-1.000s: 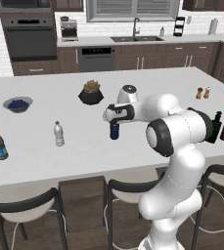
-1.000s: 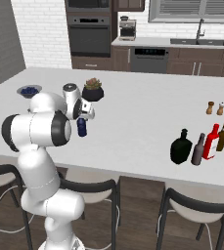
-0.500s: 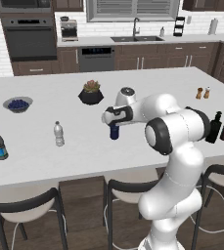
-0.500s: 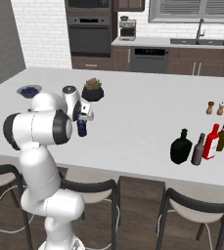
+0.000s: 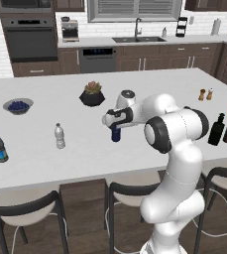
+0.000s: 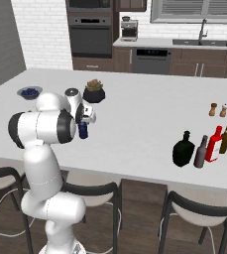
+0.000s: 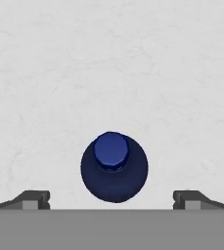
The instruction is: Move the plastic bottles in the middle to the plastics group, and the glass bottles in the middle to the glass group.
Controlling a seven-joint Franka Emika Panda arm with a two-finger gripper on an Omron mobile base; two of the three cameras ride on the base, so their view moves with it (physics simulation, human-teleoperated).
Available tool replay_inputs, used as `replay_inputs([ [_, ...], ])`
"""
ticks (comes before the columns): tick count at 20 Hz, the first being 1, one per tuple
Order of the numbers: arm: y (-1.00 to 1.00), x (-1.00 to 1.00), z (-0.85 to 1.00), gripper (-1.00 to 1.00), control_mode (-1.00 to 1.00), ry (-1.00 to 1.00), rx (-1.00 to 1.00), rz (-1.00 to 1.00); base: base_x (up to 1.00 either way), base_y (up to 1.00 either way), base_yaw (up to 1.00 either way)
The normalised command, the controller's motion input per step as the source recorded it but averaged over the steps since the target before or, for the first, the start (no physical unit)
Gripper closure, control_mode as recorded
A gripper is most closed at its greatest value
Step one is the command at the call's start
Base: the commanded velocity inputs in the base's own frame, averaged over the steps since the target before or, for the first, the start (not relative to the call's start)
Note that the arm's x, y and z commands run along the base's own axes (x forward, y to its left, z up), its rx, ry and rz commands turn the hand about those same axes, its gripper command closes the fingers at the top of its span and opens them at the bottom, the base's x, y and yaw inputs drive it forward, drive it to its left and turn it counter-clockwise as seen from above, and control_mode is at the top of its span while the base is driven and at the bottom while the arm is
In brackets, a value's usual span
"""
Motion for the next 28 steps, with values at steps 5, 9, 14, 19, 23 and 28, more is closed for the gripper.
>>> replay_inputs([
  [5, 0.00, 0.13, -0.05, -1.00, -1.00, 0.00, 0.00, 0.00, 0.00, 0.00, 0.00],
  [9, 0.00, 0.04, -0.21, -1.00, -1.00, 0.00, 0.00, 0.00, 0.00, 0.00, 0.00],
  [14, 0.00, 0.01, -0.21, -1.00, -1.00, 0.00, 0.00, 0.00, 0.00, 0.00, 0.00],
  [19, 0.00, 0.01, -0.10, -1.00, -1.00, 0.00, 0.00, 0.00, 0.00, 0.00, 0.00],
  [23, 0.00, 0.00, -0.07, -1.00, -1.00, 0.00, 0.00, 0.00, 0.00, 0.00, 0.00],
  [28, 0.00, 0.00, 0.00, 1.00, -1.00, 0.00, 0.00, 0.00, 0.00, 0.00, 0.00],
])
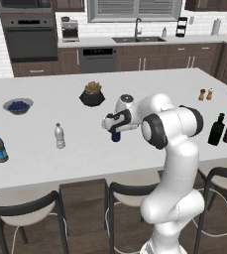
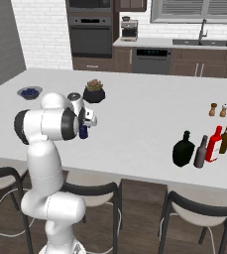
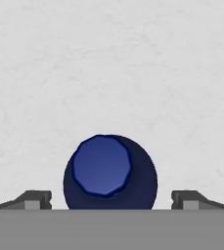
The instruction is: Move the plastic bottles in the middle to the plastics group, and the glass bottles in the middle to the glass group.
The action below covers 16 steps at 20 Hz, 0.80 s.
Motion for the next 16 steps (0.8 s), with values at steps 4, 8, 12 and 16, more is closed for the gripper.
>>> replay_inputs([
  [4, 0.00, 0.00, 0.00, 1.00, -1.00, 0.00, 0.00, 0.00, 0.00, 0.00, 0.00],
  [8, 0.00, 0.00, 0.00, 1.00, -1.00, 0.00, 0.00, 0.00, 0.00, 0.00, 0.00],
  [12, 0.00, -0.18, 0.17, 1.00, -1.00, 0.00, 0.00, 0.00, 0.00, 0.00, 0.00],
  [16, 0.14, -0.77, 0.26, 1.00, -1.00, -0.01, 0.00, 0.06, 0.00, 0.00, 0.00],
])
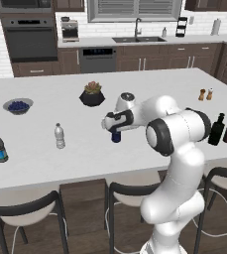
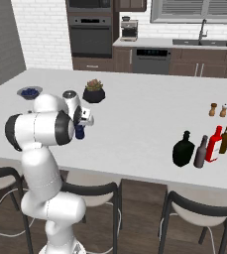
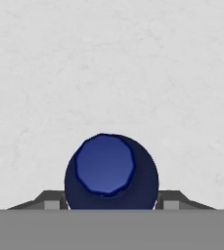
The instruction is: Move the plastic bottles in the middle to the plastics group, and the glass bottles in the middle to the glass group.
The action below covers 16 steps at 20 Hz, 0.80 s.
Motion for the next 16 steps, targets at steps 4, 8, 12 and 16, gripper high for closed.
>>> replay_inputs([
  [4, 0.48, -0.92, 0.21, 1.00, -1.00, -0.05, 0.00, 0.14, 0.00, 0.00, 0.00],
  [8, 0.58, -0.79, 0.25, 1.00, -1.00, -0.01, 0.00, 0.17, 0.00, 0.00, 0.00],
  [12, 0.77, -0.59, 0.43, 1.00, -1.00, 0.00, 0.00, 0.21, 0.00, 0.00, 0.00],
  [16, 0.79, -0.39, 0.58, 1.00, -1.00, 0.06, -0.01, 0.21, 0.00, 0.00, 0.00],
])
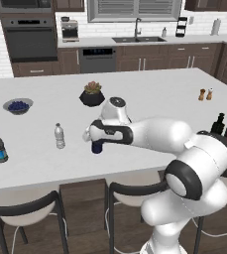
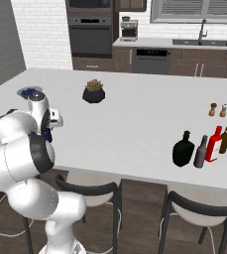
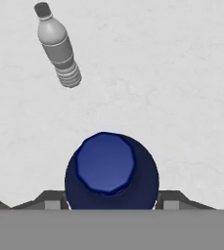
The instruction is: Move the plastic bottles in the middle to the plastics group, and the glass bottles in the middle to the glass group.
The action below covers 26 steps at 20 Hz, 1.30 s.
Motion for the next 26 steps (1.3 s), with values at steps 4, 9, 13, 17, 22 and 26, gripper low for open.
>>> replay_inputs([
  [4, 0.97, -0.34, 0.41, 1.00, -1.00, 0.10, -0.02, 0.22, 0.00, 0.00, 0.00],
  [9, 0.94, -0.42, 0.12, 1.00, -1.00, 0.05, -0.05, 0.19, 0.00, 0.00, 0.00],
  [13, 0.61, -0.45, -0.03, 1.00, -1.00, -0.02, -0.01, 0.17, 0.00, 0.00, 0.00],
  [17, 0.66, -0.29, -0.02, 1.00, -1.00, -0.05, 0.00, 0.15, 0.00, 0.00, 0.00],
  [22, 0.76, -0.05, 0.00, 1.00, -1.00, -0.03, 0.00, 0.09, 0.00, 0.00, 0.00],
  [26, 0.75, 0.06, 0.00, 1.00, -1.00, -0.01, 0.00, 0.03, 0.00, 0.00, 0.00],
])
